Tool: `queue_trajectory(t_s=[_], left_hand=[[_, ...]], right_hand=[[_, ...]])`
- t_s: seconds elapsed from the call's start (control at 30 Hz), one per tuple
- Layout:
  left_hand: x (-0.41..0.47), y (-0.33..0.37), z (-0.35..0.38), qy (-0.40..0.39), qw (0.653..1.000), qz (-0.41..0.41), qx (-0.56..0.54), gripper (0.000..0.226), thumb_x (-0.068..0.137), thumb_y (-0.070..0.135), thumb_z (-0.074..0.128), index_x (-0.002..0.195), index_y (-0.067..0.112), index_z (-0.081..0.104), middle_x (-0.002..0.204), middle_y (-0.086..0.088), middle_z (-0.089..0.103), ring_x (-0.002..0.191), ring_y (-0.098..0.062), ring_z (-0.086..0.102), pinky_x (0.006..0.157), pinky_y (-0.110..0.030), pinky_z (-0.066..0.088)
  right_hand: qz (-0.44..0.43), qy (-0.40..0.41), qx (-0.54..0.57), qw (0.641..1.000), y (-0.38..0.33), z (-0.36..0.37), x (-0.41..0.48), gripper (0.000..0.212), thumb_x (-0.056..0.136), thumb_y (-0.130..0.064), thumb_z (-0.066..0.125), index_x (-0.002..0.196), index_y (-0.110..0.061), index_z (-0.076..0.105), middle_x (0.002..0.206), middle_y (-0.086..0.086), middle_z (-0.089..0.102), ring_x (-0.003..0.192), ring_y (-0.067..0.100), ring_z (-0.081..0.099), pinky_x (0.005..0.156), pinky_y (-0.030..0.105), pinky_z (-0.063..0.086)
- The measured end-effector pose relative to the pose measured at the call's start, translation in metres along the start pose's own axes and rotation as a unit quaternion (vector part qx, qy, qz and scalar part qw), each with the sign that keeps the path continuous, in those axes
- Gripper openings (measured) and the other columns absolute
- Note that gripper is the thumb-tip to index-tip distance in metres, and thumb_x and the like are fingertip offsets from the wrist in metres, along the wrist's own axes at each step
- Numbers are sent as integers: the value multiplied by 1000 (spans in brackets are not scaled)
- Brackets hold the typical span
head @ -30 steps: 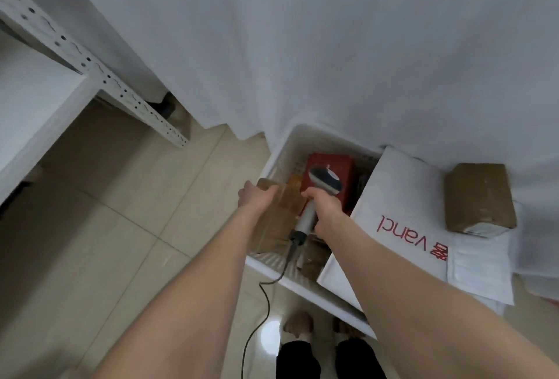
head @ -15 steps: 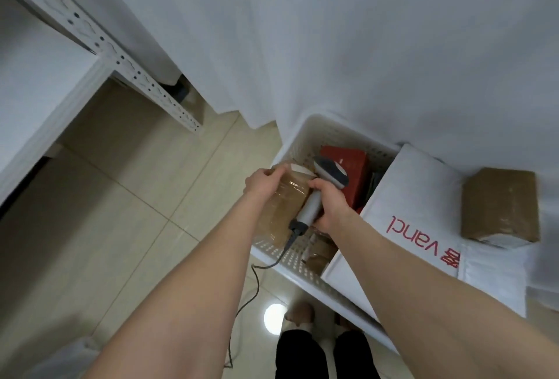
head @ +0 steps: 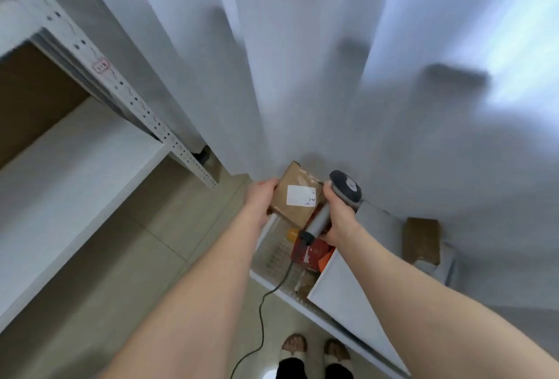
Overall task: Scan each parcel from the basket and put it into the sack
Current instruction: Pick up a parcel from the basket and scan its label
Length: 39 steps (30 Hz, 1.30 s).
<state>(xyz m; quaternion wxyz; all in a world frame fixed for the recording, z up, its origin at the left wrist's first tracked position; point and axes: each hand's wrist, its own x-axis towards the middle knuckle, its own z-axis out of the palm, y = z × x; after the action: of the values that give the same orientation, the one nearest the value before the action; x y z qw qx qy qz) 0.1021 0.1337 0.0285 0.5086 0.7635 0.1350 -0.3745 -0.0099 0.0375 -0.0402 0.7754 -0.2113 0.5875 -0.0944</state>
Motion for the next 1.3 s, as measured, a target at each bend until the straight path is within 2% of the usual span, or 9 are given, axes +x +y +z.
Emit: queue_trajectory(t_s=[0.13, 0.27, 0.33, 0.43, 0.6, 0.83, 0.93, 1.1, 1.3], left_hand=[[-48, 19, -5, 17, 998, 5, -54, 11, 93, 18, 53, 88, 12, 61, 75, -4, 62, 59, -17, 57, 56, -27, 46], [-78, 28, -12, 41, 996, 22, -80, 16, 91, 23, 62, 96, 8, 61, 97, -12, 69, 70, -23, 64, 62, -30, 53], [-91, 34, -15, 61, 994, 38, -84, 36, 85, 23, 70, 114, 7, 58, 115, -13, 65, 90, -25, 64, 79, -35, 55], [-108, 45, -20, 50, 993, 32, -98, 72, 76, 26, 79, 134, 1, 43, 120, -14, 59, 101, -28, 62, 89, -41, 54], [-131, 61, -38, -32, 987, -18, -156, 40, 80, 17, 75, 113, 5, 56, 86, -15, 68, 69, -27, 66, 73, -43, 57], [-144, 71, -65, -171, 962, -70, -202, 35, 85, 36, 65, 109, 12, 57, 109, -19, 62, 108, -38, 54, 107, -64, 25], [-146, 67, -74, -196, 960, -40, -194, 55, 77, 30, 72, 126, 15, 53, 117, -16, 63, 113, -36, 55, 102, -60, 36], [-155, 69, -86, -214, 964, -37, -150, 54, 68, 33, 73, 116, 15, 56, 108, -14, 65, 108, -34, 56, 98, -51, 40], [-161, 80, -92, -169, 975, 20, -140, 58, 79, 22, 74, 131, 21, 49, 115, -11, 64, 102, -30, 60, 76, -50, 52]], right_hand=[[-27, -29, -10, 999, -28, 10, -75, 105, 23, -58, 94, 114, -16, 63, 99, 6, 75, 91, 31, 71, 91, 54, 53], [-39, -69, -6, 997, -39, 11, -122, 85, 45, -50, 93, 116, -13, 63, 97, 10, 75, 87, 32, 73, 87, 56, 55], [-36, -64, 6, 997, -41, 11, -131, 100, 34, -54, 94, 119, -15, 60, 97, 10, 75, 86, 34, 73, 87, 58, 54], [-33, -48, 7, 998, -46, 14, -151, 77, 54, -48, 91, 117, -16, 60, 98, 10, 75, 87, 33, 72, 88, 57, 53], [-16, -71, -4, 997, -51, 17, -168, 61, 64, -27, 85, 119, -13, 64, 96, 12, 75, 84, 34, 73, 80, 55, 57], [-49, -71, -54, 995, -58, 25, -202, 41, 78, -9, 67, 118, -6, 59, 100, 15, 68, 74, 27, 65, 61, 34, 52], [-90, -62, -74, 991, -62, 26, -208, 27, 82, -2, 66, 108, -6, 59, 103, 18, 66, 81, 28, 63, 62, 37, 52], [-142, -49, -139, 979, -68, 33, -218, 20, 82, 3, 64, 100, -5, 59, 110, 19, 65, 107, 35, 62, 98, 48, 50], [-179, -44, -207, 961, -69, 41, -229, 19, 84, 1, 63, 102, -5, 60, 93, 10, 64, 96, 27, 60, 90, 40, 49]])
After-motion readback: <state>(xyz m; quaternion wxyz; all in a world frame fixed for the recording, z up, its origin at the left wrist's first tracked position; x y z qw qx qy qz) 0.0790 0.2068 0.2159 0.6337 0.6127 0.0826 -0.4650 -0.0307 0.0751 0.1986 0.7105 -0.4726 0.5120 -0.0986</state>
